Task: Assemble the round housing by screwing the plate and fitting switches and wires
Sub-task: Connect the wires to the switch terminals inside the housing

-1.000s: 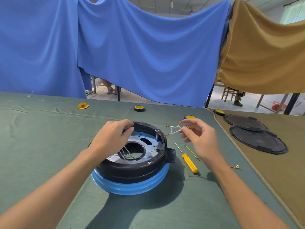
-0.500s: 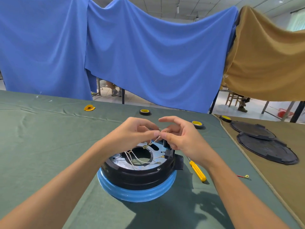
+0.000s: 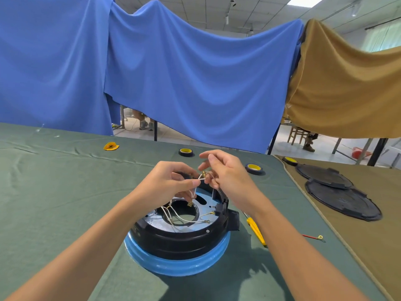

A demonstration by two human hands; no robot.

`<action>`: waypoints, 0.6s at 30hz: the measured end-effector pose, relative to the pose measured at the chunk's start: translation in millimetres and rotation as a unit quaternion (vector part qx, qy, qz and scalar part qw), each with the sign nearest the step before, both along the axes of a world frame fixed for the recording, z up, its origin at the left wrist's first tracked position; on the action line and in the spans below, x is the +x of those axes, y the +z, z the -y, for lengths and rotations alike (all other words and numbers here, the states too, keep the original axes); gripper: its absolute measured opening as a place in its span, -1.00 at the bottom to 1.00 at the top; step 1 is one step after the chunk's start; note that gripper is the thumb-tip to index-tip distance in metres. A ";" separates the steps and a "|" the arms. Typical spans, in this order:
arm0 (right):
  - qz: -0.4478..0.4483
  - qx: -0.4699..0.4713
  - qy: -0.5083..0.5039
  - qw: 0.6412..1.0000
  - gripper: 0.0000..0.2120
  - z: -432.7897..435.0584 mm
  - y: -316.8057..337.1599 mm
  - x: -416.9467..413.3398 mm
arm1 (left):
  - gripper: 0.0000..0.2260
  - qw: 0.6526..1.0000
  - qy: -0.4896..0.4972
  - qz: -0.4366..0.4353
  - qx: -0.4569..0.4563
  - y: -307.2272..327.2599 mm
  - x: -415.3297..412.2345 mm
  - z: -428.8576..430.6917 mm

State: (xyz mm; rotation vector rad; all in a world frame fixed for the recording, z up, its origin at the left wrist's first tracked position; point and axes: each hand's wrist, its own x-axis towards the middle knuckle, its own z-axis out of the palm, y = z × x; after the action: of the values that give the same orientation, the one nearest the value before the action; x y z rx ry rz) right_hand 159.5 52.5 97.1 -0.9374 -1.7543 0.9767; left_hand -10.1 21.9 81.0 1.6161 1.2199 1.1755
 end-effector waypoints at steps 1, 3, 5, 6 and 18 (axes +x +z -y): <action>0.006 -0.002 -0.015 1.000 -0.76 -0.7 -0.8 -2.8 | -0.89 1.000 0.012 -0.002 0.002 0.4 -0.8 0.6; 0.050 0.019 -0.042 0.998 -0.73 -2.6 -4.5 -6.5 | -0.88 0.999 0.043 0.005 0.008 1.6 -1.8 1.9; 0.092 0.039 -0.053 0.994 -0.74 -2.6 -8.4 -9.3 | -0.86 0.996 0.089 0.019 0.020 1.8 -2.9 1.1; 0.104 0.044 -0.054 0.992 -0.75 -2.1 -10.2 -10.9 | -0.87 0.992 0.117 0.029 0.025 1.2 -3.5 0.2; 0.247 0.226 0.069 0.940 -0.82 35.3 -41.9 -29.9 | -0.88 0.921 0.218 0.319 -0.047 -7.0 -13.2 -4.7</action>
State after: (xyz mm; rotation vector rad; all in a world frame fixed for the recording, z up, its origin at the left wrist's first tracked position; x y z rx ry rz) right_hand 129.6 17.2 55.2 -0.8049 -2.3619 0.3915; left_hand -23.3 26.6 74.0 0.7830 1.1873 1.7153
